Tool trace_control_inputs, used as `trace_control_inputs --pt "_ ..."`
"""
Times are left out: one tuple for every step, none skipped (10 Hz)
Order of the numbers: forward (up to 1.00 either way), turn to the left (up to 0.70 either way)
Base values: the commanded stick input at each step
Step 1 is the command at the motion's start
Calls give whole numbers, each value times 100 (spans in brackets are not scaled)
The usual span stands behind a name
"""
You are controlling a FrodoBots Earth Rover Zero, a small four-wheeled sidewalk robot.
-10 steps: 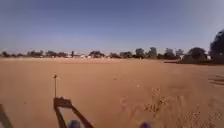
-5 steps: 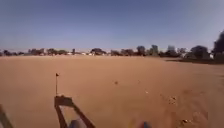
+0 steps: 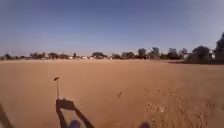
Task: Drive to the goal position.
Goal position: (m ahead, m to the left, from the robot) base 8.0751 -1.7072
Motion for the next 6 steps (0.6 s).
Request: trace_control_inputs --pt "100 0" --pt "100 0" --pt "100 0" --pt "100 0" --pt "100 0" --pt "100 0"
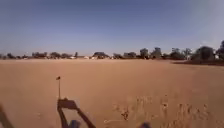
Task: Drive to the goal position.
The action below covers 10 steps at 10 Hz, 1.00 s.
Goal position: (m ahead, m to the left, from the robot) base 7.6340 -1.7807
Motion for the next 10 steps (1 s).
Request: trace_control_inputs --pt "100 0" --pt "100 0" --pt "100 0" --pt "100 -1" --pt "100 -16" --pt "100 -37" --pt "100 -35" --pt "100 -32" --pt "100 -12" --pt "100 -4"
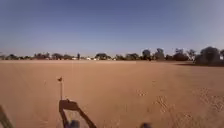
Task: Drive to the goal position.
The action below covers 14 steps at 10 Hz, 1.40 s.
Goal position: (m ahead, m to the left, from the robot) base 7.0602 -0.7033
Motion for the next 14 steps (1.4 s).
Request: trace_control_inputs --pt "100 0" --pt "100 0" --pt "100 0" --pt "100 0" --pt "100 0" --pt "100 0" --pt "100 0" --pt "100 0" --pt "100 0" --pt "100 0" --pt "100 0" --pt "100 0" --pt "100 0" --pt "100 0"
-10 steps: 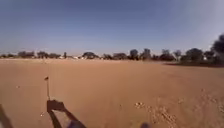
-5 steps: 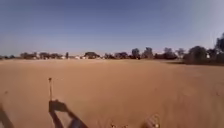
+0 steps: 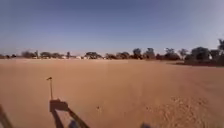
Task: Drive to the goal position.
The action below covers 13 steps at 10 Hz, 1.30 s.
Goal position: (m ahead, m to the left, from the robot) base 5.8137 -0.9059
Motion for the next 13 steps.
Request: trace_control_inputs --pt "100 0" --pt "100 0" --pt "100 0" --pt "100 0" --pt "100 0" --pt "100 0" --pt "100 0" --pt "100 0" --pt "100 0" --pt "100 0" --pt "100 0" --pt "100 0" --pt "100 0"
